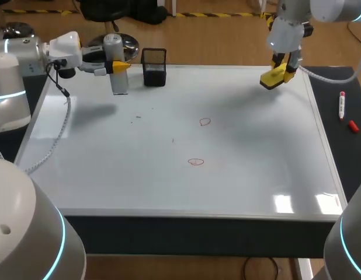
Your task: Pick up the inspection probe, press it on each red-marked spot on the whiteboard one by one, put down the probe, pick up the eraser, and wipe off all the red marks.
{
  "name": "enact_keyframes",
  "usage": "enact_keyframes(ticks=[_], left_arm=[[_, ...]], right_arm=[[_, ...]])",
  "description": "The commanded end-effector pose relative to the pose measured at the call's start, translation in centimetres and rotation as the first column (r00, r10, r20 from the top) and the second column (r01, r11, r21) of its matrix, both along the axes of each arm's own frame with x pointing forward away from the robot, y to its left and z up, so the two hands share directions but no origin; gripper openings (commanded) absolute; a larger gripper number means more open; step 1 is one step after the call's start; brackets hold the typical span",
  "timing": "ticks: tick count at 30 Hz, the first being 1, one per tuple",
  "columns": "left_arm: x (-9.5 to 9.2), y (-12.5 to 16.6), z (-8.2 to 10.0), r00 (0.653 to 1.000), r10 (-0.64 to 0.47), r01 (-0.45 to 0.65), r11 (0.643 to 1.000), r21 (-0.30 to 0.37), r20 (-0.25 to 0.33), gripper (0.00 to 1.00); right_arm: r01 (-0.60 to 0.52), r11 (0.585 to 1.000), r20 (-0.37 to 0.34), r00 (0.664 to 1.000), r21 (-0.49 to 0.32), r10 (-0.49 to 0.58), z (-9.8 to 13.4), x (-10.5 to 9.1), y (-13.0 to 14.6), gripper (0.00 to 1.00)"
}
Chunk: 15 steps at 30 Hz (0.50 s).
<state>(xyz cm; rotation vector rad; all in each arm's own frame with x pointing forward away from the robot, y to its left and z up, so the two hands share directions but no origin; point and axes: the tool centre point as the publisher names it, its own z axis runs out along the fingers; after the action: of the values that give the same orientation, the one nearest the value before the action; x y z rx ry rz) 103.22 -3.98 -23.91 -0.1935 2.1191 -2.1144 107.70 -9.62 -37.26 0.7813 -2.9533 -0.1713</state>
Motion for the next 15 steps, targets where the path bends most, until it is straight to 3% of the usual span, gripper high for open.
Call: enact_keyframes(ticks=[1, 7, 15], left_arm=[[-0.1, -0.1, 0.1, 1.000, 0.005, -0.005, 1.000, 0.001, 0.002, 0.00], [-0.1, -0.1, 0.1, 1.000, 0.005, -0.005, 1.000, 0.001, 0.002, 0.00], [-0.1, -0.1, 0.1, 1.000, 0.005, -0.005, 1.000, 0.001, 0.002, 0.00]], right_arm=[[-0.048, 0.999, 0.004, 0.999, -0.006, 0.048, -0.2, -0.9, 1.2, 0.00], [-0.189, 0.982, 0.006, 0.982, -0.011, 0.189, -0.2, -2.6, 4.8, 0.00], [-0.380, 0.924, 0.040, 0.924, -0.032, 0.381, 1.1, -5.5, 11.4, 0.00]])
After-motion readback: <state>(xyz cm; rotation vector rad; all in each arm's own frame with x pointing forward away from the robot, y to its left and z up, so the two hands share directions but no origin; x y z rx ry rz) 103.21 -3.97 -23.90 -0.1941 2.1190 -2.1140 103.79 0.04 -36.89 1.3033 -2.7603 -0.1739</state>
